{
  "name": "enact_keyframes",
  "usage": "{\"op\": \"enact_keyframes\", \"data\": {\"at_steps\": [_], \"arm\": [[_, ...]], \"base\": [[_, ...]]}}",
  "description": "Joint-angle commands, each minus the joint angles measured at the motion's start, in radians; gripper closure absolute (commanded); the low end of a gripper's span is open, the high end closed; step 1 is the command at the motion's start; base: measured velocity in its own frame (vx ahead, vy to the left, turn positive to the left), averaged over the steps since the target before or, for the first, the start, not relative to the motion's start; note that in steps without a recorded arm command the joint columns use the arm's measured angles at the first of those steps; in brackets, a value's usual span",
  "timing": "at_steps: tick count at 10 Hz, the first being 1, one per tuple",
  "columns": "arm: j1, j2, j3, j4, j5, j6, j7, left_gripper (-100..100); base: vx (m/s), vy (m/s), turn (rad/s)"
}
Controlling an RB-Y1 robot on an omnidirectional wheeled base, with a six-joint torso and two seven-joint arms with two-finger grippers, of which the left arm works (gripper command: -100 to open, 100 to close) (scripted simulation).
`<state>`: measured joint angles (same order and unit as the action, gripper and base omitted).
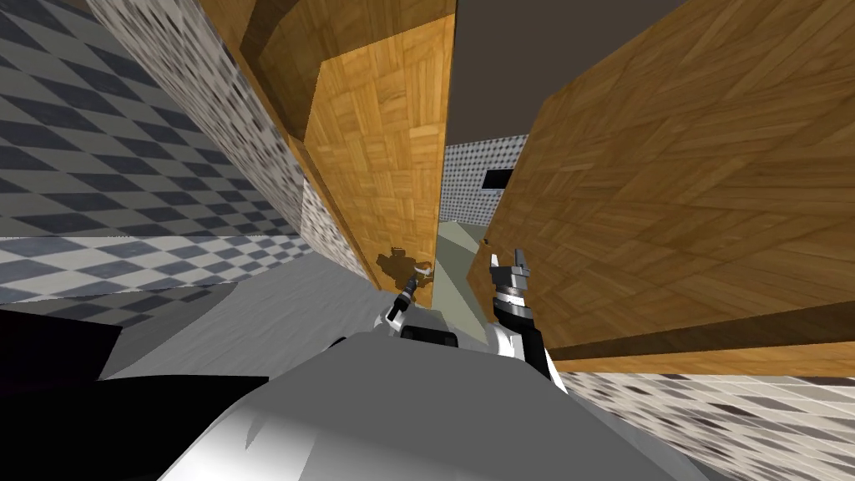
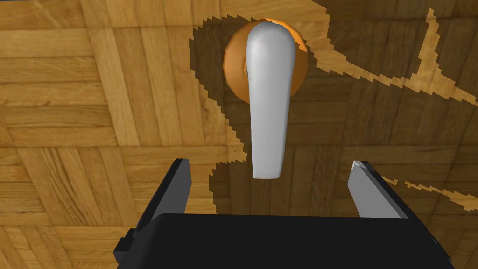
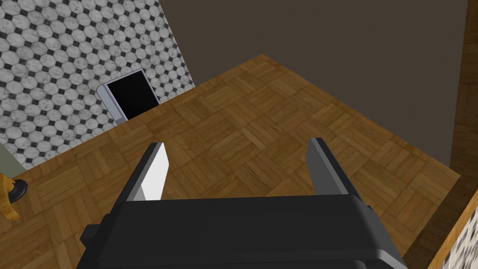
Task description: Push the door open
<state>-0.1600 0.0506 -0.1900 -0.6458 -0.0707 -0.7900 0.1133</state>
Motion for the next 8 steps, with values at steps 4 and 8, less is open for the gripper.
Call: {"op": "enact_keyframes", "data": {"at_steps": [4, 8], "arm": [[-0.005, -0.023, 0.010, 0.009, 0.005, 0.002, -0.007, -100], [-0.004, -0.019, 0.009, 0.007, 0.004, 0.002, -0.007, 100]], "base": [[0.198, -0.055, -0.026], [0.004, 0.000, -0.001]]}}
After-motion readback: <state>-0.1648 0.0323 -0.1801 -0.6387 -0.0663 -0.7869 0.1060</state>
